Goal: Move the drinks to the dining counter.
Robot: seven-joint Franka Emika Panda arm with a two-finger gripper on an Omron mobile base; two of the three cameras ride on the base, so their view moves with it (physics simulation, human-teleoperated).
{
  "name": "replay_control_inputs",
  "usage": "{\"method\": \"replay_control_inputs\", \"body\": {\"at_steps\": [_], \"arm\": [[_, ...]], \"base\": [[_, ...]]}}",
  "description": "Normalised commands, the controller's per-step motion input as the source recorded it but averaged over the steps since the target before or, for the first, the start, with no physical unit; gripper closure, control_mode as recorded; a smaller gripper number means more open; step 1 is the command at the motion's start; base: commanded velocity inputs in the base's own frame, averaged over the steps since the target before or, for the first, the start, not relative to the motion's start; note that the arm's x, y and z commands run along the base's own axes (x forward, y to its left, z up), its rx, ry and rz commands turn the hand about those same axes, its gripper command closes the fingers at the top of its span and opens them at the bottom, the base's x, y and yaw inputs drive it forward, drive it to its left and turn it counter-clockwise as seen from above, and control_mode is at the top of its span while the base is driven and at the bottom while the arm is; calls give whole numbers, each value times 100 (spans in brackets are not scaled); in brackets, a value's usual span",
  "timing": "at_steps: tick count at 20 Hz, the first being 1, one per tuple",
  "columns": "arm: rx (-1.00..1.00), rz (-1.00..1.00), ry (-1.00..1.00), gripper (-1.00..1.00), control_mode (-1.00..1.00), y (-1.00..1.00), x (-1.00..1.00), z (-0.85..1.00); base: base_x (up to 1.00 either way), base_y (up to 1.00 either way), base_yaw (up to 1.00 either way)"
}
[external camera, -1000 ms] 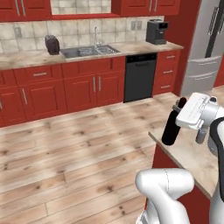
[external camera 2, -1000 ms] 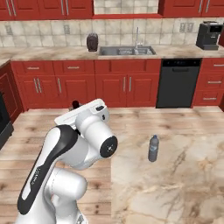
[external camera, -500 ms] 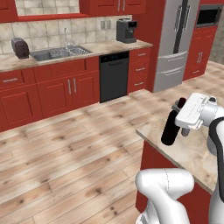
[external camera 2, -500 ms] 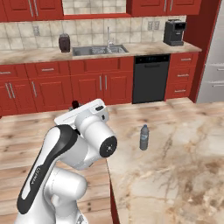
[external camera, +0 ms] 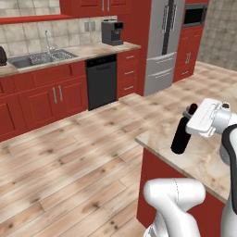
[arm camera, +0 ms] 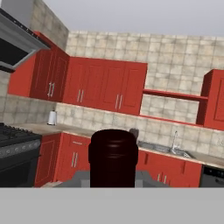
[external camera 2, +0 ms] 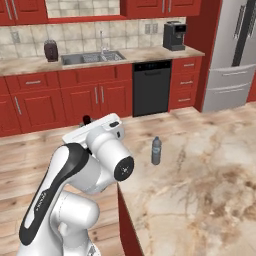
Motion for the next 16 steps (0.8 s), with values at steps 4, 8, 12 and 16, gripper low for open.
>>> {"method": "replay_control_inputs", "body": {"at_steps": [4,8,12,16], "arm": [[0,0,0,100,100,0,0,0],[0,0,0,100,100,0,0,0],[0,0,0,100,100,0,0,0],[0,-5,0,100,-100,-21,0,0]], "base": [[-1,-2,-14],[0,0,-1],[0,0,0],[0,0,0]]}}
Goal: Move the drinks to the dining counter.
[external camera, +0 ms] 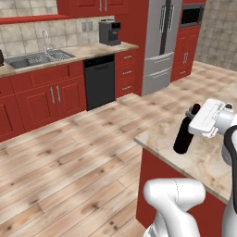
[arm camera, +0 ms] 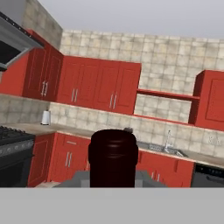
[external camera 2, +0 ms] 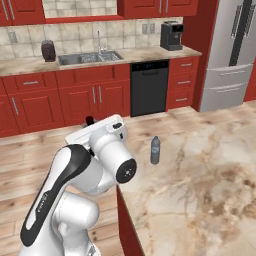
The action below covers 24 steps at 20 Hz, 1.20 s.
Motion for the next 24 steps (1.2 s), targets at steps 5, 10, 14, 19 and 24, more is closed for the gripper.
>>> {"method": "replay_control_inputs", "body": {"at_steps": [5,10,14,19,24], "arm": [[0,-11,2,100,-100,-41,0,0],[0,-14,1,100,-100,-40,0,0],[0,-15,6,100,-100,-39,3,-6],[0,-14,3,100,-100,-46,3,-22],[0,-8,0,100,-100,-38,15,-24]], "base": [[0,0,0],[0,0,0],[0,0,0],[0,0,0],[0,0,0]]}}
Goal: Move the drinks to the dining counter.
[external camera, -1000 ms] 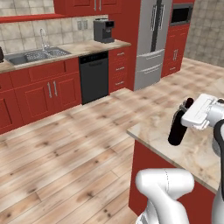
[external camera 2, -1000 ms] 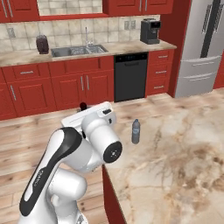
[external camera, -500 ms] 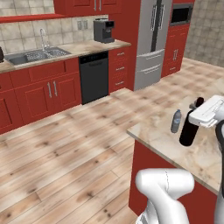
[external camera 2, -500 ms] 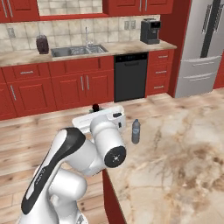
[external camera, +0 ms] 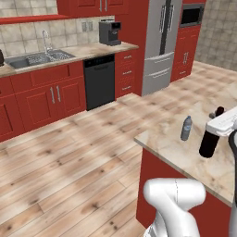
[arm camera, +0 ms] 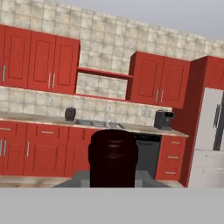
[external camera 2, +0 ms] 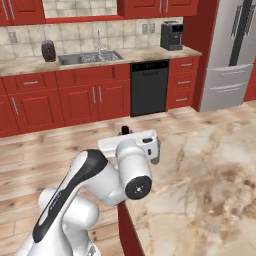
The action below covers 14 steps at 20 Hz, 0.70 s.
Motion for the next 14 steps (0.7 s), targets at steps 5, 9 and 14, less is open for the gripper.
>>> {"method": "replay_control_inputs", "body": {"at_steps": [5,9,14], "arm": [[-1,-6,0,100,-100,-40,26,-30],[0,-3,0,100,-100,-40,28,-32],[0,-1,0,100,-100,-28,38,-34]], "base": [[0,0,0],[0,0,0],[0,0,0]]}}
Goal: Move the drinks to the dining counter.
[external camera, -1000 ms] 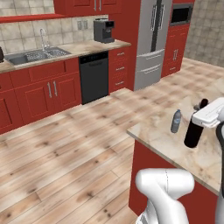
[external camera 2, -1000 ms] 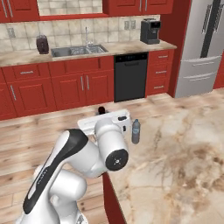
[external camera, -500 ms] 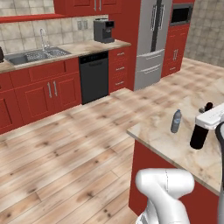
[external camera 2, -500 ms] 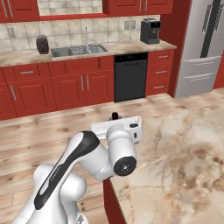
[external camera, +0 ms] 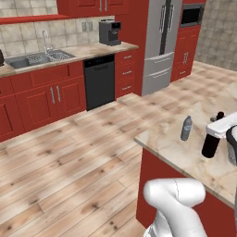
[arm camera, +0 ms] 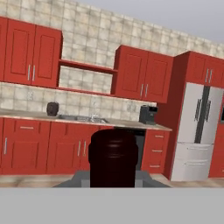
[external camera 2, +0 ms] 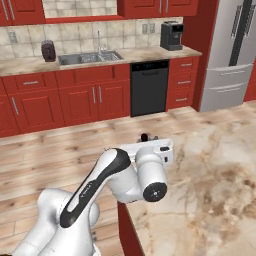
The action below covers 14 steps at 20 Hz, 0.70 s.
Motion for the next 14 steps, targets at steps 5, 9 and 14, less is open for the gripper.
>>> {"method": "replay_control_inputs", "body": {"at_steps": [5,9,14], "arm": [[0,0,0,100,-100,-14,46,-32],[0,-1,0,100,-100,-26,31,-27],[0,-2,-2,100,-100,-35,8,-12]], "base": [[0,0,0],[0,0,0],[0,0,0]]}}
